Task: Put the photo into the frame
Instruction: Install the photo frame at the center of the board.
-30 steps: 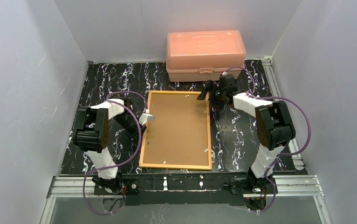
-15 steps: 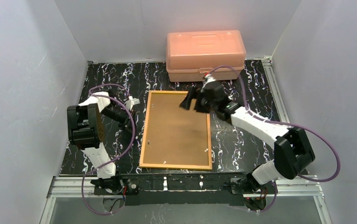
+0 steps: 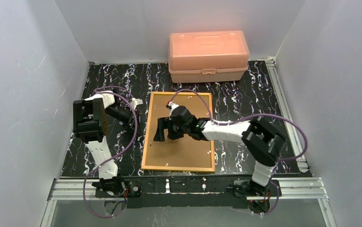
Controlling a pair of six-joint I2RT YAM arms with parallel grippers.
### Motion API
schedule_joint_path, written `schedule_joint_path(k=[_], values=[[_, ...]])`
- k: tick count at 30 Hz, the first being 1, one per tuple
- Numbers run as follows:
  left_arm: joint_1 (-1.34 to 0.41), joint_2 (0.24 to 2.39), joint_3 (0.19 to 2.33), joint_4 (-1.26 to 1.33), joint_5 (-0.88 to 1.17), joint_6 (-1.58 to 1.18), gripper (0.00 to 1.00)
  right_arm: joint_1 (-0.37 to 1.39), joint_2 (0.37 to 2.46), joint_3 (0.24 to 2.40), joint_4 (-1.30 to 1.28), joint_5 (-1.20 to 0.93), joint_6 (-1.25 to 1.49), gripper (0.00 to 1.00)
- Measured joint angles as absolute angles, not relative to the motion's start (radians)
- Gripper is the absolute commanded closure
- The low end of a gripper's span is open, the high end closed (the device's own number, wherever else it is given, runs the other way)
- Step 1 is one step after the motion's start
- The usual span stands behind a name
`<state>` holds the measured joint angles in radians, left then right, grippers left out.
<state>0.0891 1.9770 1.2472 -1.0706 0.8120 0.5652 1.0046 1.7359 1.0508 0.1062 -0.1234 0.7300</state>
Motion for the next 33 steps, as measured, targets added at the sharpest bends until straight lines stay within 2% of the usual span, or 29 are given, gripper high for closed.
schedule_joint_path(k=[10, 33], values=[[0.061, 2.03, 1.234, -1.061, 0.81, 0.587, 0.84, 1.089, 1.914, 1.126, 0.247, -0.19, 0.768, 0.06], [0.043, 2.059, 1.237, -1.055, 0.809, 0.595, 0.9, 1.102, 1.997, 1.13, 0.423, -0.228, 0.894, 0.07]])
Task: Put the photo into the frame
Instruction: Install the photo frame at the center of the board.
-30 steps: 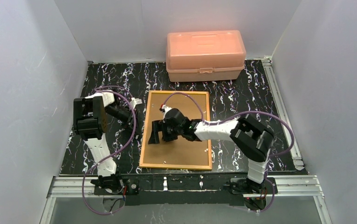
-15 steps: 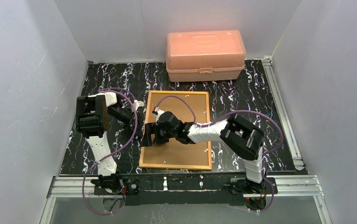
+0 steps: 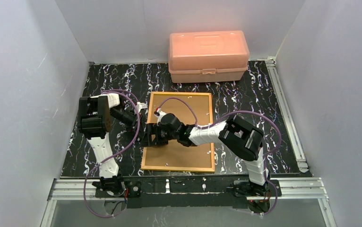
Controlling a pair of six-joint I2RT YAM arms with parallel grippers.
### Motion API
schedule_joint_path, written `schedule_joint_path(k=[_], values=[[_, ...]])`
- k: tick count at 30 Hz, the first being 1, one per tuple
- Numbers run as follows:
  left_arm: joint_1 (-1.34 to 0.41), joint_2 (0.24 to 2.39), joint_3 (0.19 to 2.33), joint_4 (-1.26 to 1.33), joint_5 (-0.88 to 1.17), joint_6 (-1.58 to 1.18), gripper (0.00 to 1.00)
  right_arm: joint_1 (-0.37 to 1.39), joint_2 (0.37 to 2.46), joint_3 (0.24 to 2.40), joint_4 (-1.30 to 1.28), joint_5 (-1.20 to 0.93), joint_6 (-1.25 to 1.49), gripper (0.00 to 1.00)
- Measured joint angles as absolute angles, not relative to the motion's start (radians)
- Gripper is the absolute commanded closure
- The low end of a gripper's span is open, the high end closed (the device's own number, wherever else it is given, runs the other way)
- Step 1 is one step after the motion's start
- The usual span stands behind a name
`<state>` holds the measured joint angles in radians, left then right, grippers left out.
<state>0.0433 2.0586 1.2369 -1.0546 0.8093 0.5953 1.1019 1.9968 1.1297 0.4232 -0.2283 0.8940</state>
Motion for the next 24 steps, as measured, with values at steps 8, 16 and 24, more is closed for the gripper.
schedule_joint_path(k=[8, 16, 24], values=[[0.043, 2.059, 1.237, -1.055, 0.809, 0.595, 0.91, 1.101, 2.003, 1.118, 0.46, -0.232, 0.931, 0.08], [0.044, 2.059, 1.237, -1.055, 0.809, 0.596, 0.92, 1.101, 2.007, 1.114, 0.476, -0.238, 0.958, 0.08], [0.043, 2.059, 1.237, -1.055, 0.81, 0.595, 0.92, 1.101, 2.008, 1.1, 0.504, -0.231, 0.985, 0.08]])
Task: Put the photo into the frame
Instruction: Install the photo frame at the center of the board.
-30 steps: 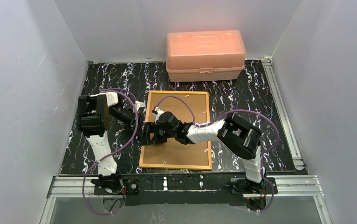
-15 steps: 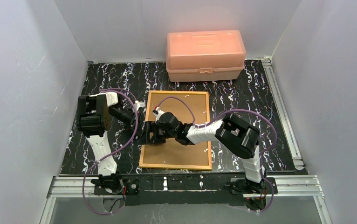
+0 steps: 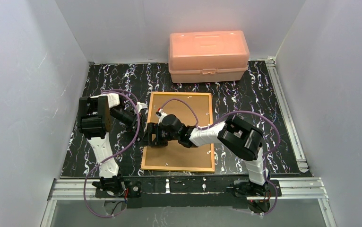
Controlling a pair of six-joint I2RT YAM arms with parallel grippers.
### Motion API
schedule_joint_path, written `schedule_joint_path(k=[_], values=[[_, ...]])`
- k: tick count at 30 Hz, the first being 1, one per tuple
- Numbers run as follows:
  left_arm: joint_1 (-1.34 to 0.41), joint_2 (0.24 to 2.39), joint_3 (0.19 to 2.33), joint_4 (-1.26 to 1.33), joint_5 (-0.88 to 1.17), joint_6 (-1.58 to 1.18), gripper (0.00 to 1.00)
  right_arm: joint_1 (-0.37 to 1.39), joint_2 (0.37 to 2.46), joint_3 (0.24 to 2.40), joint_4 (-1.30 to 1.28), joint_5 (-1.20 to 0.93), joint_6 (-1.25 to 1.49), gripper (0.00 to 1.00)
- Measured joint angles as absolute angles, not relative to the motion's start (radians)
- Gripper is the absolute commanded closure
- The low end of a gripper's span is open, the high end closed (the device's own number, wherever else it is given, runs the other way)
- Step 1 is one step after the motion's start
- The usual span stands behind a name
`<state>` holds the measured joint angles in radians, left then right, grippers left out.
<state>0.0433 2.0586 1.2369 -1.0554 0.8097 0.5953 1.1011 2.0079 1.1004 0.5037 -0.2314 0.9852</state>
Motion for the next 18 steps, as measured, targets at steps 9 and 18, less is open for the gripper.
schedule_joint_path(k=[9, 18], values=[[0.043, 2.059, 1.237, -1.055, 0.81, 0.595, 0.92, 1.104, 2.012, 1.1, 0.513, -0.211, 1.0, 0.08], [0.044, 2.059, 1.237, -1.056, 0.81, 0.6, 0.93, 1.113, 2.014, 1.1, 0.52, -0.181, 1.004, 0.08]])
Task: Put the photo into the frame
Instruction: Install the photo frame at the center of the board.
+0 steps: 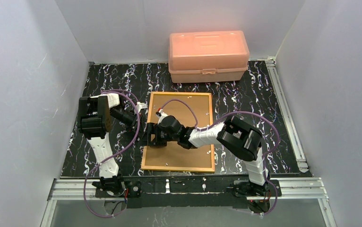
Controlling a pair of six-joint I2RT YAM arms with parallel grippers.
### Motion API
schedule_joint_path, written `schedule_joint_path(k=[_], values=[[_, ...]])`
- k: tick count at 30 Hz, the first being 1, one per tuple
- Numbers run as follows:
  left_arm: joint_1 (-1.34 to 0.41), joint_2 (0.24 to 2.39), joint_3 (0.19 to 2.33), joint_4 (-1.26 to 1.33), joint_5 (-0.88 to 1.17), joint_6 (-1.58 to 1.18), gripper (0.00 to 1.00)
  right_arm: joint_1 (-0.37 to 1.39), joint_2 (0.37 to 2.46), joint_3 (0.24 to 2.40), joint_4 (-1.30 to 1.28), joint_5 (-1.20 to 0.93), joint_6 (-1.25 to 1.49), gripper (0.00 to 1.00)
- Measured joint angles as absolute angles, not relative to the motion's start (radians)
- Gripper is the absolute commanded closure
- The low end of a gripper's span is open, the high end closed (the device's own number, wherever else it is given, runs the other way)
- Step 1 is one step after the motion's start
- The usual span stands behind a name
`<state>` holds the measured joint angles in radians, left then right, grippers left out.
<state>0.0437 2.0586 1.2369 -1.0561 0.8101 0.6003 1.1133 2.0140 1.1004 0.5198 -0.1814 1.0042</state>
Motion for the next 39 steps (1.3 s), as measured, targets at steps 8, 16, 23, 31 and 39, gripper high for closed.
schedule_joint_path(k=[8, 16, 23, 31, 39], values=[[0.044, 2.059, 1.237, -1.06, 0.811, 0.608, 0.93, 1.128, 2.014, 1.106, 0.517, -0.132, 1.008, 0.07], [0.044, 2.058, 1.237, -1.061, 0.812, 0.616, 0.94, 1.139, 2.019, 1.129, 0.488, -0.099, 1.001, 0.07], [0.044, 2.058, 1.237, -1.063, 0.812, 0.618, 0.94, 1.141, 2.022, 1.132, 0.488, -0.096, 0.992, 0.07], [0.044, 2.059, 1.237, -1.063, 0.812, 0.618, 0.94, 1.142, 2.035, 1.147, 0.494, -0.093, 0.979, 0.07], [0.044, 2.058, 1.24, -1.066, 0.811, 0.622, 0.94, 1.142, 2.035, 1.15, 0.493, -0.092, 0.952, 0.07]])
